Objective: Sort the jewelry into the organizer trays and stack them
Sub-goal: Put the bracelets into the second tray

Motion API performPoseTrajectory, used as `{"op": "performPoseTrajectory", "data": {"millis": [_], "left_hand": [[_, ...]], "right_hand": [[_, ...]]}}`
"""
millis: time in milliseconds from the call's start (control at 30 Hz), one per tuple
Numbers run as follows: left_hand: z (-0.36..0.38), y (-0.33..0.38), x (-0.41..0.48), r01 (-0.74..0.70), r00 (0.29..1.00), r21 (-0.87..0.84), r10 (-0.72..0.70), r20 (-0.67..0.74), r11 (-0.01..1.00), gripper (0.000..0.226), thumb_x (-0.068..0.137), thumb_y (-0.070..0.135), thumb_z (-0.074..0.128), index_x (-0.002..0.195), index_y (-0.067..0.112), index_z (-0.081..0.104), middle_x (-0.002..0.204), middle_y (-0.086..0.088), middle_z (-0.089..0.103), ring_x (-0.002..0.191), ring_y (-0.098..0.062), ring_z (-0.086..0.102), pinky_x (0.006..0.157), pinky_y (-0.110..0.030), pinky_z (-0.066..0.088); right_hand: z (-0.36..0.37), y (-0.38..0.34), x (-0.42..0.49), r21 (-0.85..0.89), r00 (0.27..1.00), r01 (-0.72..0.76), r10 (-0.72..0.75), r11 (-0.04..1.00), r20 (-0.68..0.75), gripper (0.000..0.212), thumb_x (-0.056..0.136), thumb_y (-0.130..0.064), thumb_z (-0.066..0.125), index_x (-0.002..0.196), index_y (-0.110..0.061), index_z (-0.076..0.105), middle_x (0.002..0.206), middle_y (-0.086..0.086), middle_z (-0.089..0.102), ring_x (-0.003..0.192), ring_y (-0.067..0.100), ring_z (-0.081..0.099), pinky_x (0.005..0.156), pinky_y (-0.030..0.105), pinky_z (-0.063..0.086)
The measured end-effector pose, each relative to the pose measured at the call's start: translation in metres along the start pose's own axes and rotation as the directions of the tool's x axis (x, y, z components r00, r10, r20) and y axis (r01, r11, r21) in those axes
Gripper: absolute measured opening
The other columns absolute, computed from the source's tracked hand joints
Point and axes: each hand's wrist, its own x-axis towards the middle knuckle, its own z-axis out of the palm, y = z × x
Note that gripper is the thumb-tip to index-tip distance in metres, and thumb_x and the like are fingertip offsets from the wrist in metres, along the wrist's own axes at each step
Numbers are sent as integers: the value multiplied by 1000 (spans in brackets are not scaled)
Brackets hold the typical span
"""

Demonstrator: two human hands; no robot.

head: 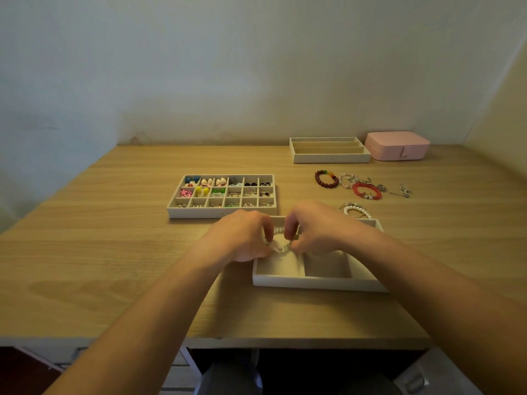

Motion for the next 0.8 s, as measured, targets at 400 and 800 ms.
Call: {"op": "performPoseTrajectory", "data": {"millis": [400, 800], "left_hand": [[-2, 2, 3, -10, 1000, -70, 10, 1, 997, 18, 80, 36, 76, 94, 34, 65, 83, 10, 55, 83, -16, 55, 70, -29, 43], [-5, -5, -1, -32, 997, -173, 44, 67, 984, 35, 78, 47, 75, 111, 38, 68, 84, 14, 52, 75, -2, 47, 63, -26, 37]], "right_hand": [[-1, -1, -6, -74, 997, 77, -78, 994, -7, 29, 85, -19, 76, 114, -22, 74, 103, -6, 70, 92, 12, 65, 84, 37, 60], [7, -8, -11, -89, 990, 90, -98, 992, -97, 28, 83, -45, 74, 107, -31, 74, 97, -12, 70, 89, 11, 64, 78, 36, 57]]}}
